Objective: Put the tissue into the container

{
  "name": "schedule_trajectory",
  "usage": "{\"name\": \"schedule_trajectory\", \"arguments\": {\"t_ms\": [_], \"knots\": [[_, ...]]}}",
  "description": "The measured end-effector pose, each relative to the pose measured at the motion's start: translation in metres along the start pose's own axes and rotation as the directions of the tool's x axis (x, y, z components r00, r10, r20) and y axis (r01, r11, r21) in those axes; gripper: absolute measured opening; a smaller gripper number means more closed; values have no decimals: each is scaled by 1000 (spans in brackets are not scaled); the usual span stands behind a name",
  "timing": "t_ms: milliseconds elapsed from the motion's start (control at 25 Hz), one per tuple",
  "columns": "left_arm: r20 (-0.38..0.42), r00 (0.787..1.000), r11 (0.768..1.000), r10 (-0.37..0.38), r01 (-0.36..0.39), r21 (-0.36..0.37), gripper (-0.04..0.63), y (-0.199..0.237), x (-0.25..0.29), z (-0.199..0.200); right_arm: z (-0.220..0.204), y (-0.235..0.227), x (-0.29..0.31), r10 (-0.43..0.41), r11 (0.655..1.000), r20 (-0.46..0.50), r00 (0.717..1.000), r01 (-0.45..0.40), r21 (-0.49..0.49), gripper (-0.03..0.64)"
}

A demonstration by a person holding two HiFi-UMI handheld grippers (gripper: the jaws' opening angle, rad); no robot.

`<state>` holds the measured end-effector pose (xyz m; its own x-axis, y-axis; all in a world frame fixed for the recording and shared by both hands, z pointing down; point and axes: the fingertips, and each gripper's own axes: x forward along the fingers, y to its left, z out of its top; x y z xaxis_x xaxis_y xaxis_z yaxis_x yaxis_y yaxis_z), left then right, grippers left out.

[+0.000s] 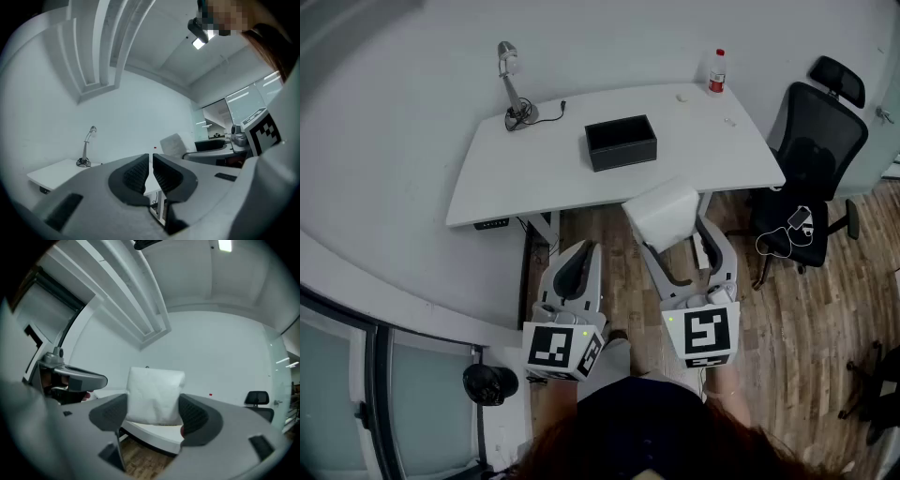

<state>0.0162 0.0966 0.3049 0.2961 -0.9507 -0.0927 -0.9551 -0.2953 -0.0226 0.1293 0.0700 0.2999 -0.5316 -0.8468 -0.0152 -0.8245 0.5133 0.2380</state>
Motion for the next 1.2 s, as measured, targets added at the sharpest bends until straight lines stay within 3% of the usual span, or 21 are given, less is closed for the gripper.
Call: {"name": "schedule_trajectory", "arguments": {"t_ms": [1200], "knots": [[-46,996,993,-74,69,-98,44,70,75,-27,-18,4,105,17,1000,-87,996,-19,-20,359]]}}
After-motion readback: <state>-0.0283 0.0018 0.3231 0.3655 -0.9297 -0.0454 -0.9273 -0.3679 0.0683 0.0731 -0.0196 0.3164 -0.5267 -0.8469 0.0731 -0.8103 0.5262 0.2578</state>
